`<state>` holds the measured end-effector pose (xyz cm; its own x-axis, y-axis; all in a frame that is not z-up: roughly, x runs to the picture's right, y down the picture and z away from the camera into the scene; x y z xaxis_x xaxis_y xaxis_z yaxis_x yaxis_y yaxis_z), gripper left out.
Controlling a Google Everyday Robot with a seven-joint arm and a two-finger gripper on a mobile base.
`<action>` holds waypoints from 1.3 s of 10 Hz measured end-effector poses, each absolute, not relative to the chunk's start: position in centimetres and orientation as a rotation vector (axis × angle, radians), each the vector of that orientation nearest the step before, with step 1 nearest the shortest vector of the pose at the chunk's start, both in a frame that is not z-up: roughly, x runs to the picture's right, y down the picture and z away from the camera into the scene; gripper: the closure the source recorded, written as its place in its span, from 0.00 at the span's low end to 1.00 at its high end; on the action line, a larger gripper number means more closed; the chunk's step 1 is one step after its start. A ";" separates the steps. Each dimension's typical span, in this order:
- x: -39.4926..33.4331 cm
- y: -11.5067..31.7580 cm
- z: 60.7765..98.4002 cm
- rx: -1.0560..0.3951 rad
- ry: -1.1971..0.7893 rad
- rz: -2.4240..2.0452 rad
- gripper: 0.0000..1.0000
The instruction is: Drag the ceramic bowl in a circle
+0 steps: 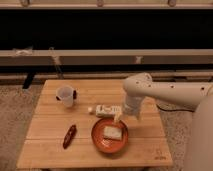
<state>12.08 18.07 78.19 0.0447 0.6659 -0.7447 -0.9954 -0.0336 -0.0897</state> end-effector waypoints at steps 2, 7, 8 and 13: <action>12.3 19.5 79.1 -0.756 0.612 1.454 0.20; 12.5 21.5 80.2 -0.800 0.672 1.447 0.41; 12.8 21.6 80.2 -0.803 0.685 1.452 0.54; 15.6 20.4 80.1 -0.757 0.721 1.537 0.98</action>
